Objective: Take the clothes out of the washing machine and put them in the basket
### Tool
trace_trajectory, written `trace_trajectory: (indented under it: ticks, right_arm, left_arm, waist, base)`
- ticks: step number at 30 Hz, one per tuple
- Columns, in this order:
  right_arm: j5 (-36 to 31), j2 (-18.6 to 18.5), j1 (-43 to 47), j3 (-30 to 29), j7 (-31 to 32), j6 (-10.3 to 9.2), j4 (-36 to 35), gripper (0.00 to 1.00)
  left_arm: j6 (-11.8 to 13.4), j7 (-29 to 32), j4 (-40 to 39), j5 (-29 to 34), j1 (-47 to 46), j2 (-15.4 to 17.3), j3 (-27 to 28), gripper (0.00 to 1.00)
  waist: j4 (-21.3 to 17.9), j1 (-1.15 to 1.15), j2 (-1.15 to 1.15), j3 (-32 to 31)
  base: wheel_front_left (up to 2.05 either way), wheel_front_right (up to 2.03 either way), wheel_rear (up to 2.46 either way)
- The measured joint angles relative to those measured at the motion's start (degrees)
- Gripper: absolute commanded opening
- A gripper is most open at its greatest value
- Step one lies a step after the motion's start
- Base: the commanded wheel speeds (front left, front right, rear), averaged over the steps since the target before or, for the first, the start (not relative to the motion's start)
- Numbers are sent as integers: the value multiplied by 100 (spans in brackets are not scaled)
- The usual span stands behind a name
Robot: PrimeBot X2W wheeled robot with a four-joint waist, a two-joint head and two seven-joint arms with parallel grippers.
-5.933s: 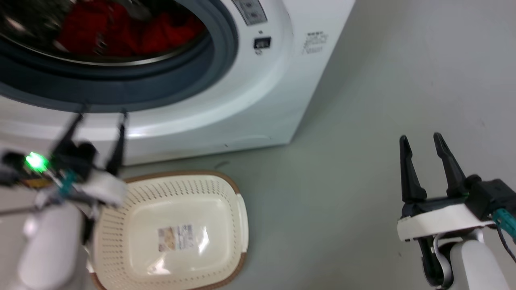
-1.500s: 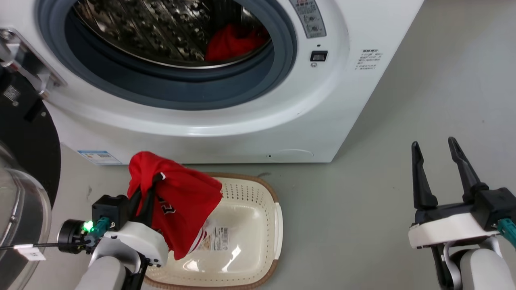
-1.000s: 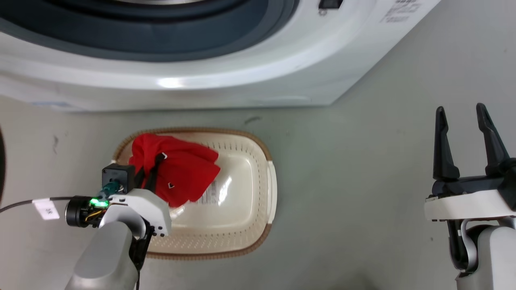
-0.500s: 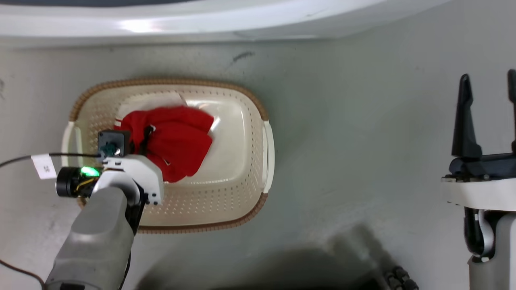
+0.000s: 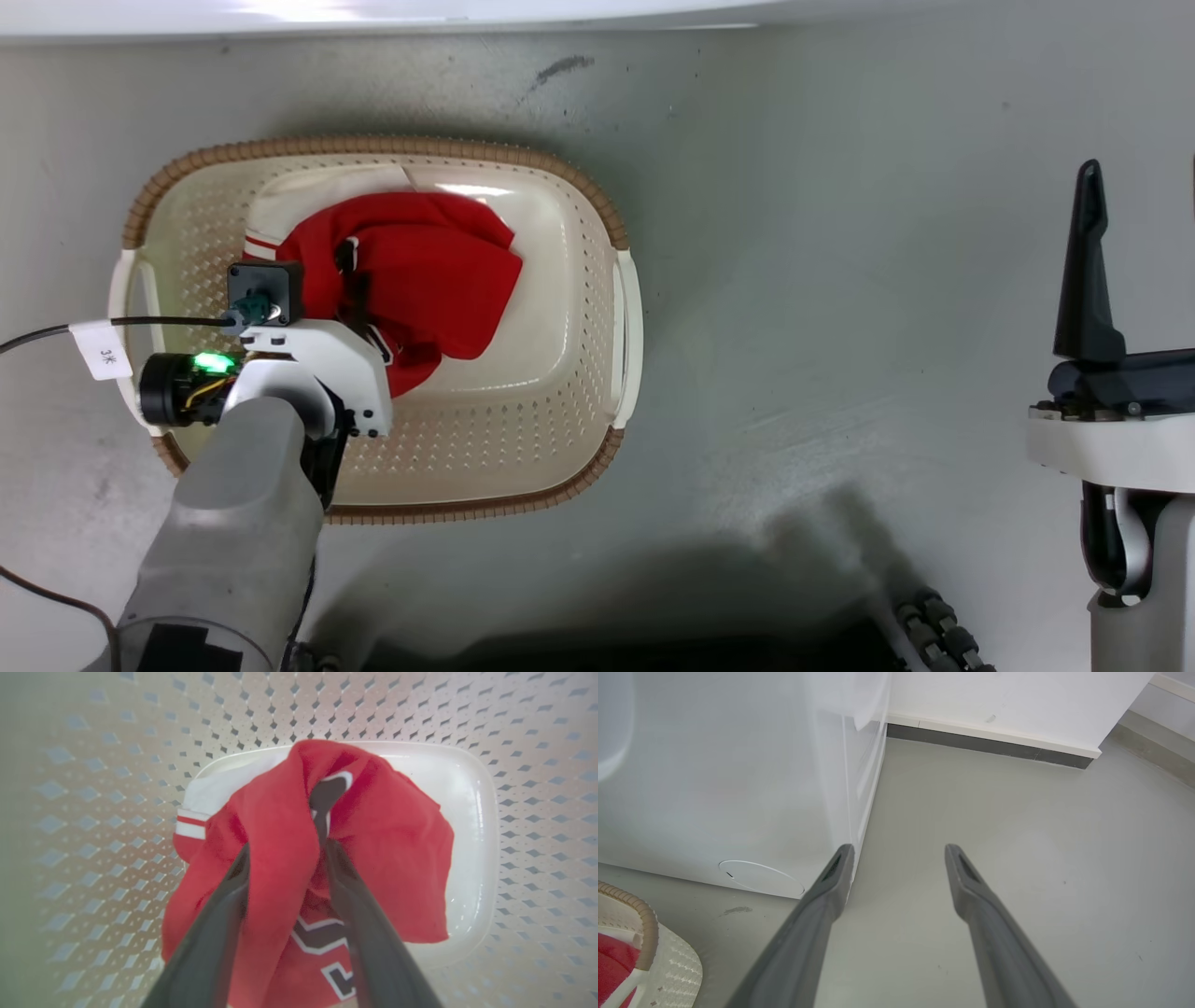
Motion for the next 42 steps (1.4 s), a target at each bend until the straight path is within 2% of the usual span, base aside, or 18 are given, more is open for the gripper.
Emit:
trace_trajectory:
  ticks: [11, 18, 24, 36, 42]
  right_arm:
    - [-52, -1, -33, 37, 0, 0, 370, 100]
    - [15, 0, 113, 79, 0, 0, 702, 100]
    - [85, 0, 319, 71, 1, 1, 937, 100]
    - [336, 1, 656, 224, 1, 0, 1234, 100]
    - [472, 0, 678, 264, 0, 0, 1300, 100]
  left_arm:
    - [-197, -1, -461, -152, 744, -31, 385, 100]
    - [-344, -1, -1393, 147, 1489, 71, 478, 100]
    - [-482, -1, -1964, 300, 1998, -33, 399, 100]
    - [-528, 0, -3384, 207, 2858, 23, 659, 100]
    - [-530, 0, -3866, 225, 3049, 243, 597, 100]
  waist:
    - [12, 0, 0, -850]
    - [37, -1, 0, -1708]
    - [88, -2, 0, -2408]
    - [71, -2, 0, -3432]
    - [-118, -2, 0, -3635]
  base:
    - [0, 0, 0]
    - [0, 0, 0]
    - [0, 0, 0]
    - [0, 0, 0]
    - [0, 0, 0]
